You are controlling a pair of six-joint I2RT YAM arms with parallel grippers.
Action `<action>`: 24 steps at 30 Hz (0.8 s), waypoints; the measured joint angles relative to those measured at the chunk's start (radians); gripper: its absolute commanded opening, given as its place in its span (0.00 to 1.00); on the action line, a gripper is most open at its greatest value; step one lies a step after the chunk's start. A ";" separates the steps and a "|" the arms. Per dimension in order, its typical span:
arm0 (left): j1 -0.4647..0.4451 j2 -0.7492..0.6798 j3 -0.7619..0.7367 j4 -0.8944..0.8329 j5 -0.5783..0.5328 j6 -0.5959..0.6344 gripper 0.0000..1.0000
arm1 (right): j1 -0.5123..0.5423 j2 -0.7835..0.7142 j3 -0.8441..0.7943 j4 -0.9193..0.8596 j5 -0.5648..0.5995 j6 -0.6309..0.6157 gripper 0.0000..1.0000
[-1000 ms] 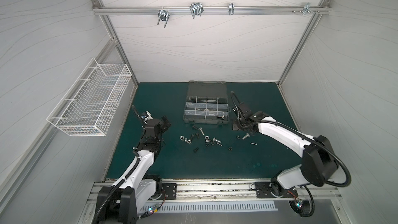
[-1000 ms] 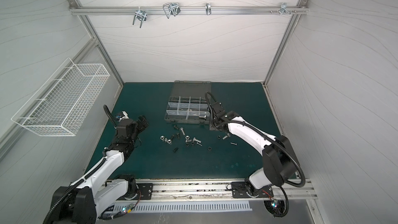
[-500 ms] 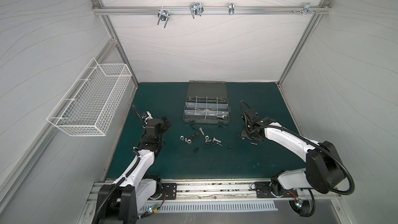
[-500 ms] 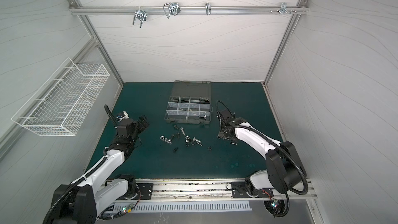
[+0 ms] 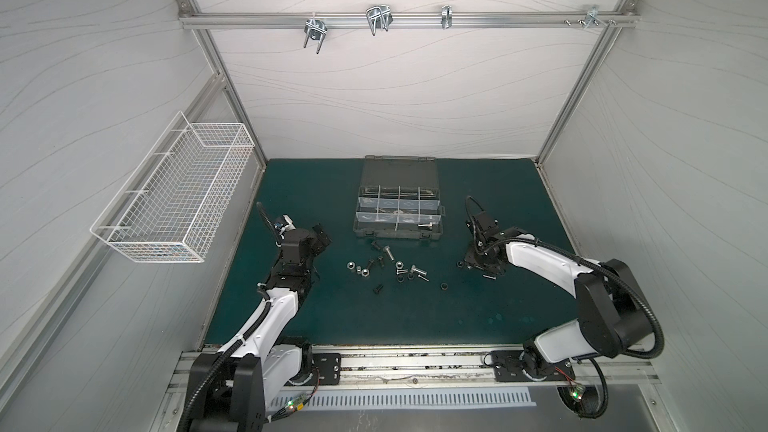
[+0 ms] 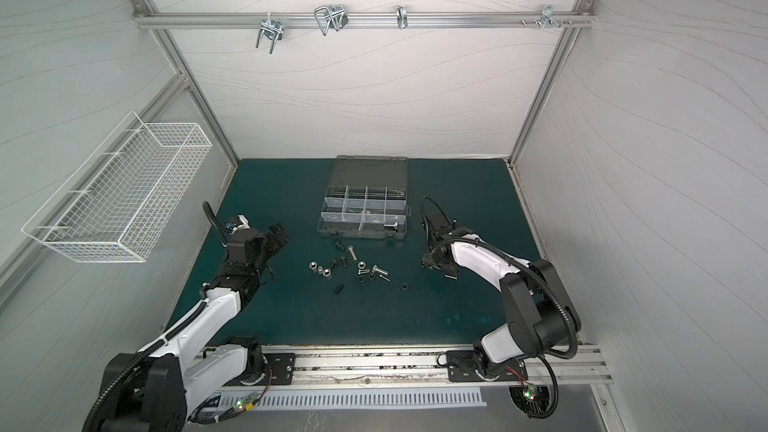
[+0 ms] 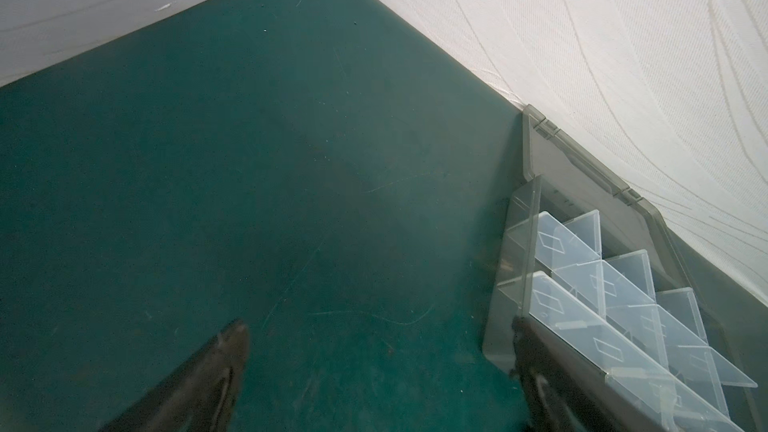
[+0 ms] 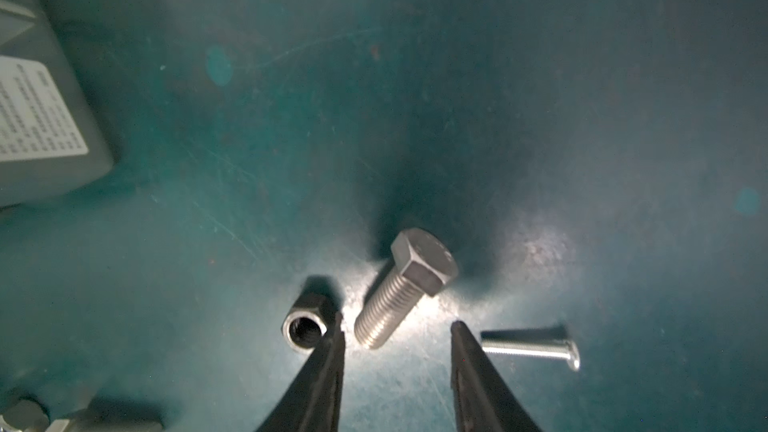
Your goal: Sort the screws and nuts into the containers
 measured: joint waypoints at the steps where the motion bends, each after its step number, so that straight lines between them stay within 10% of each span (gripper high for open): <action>1: 0.000 0.000 0.000 0.000 0.001 0.000 1.00 | -0.001 0.008 0.000 0.006 -0.001 0.000 0.42; 24: -0.001 0.003 0.000 0.000 0.011 0.000 1.00 | -0.010 0.124 0.033 0.079 -0.039 -0.036 0.06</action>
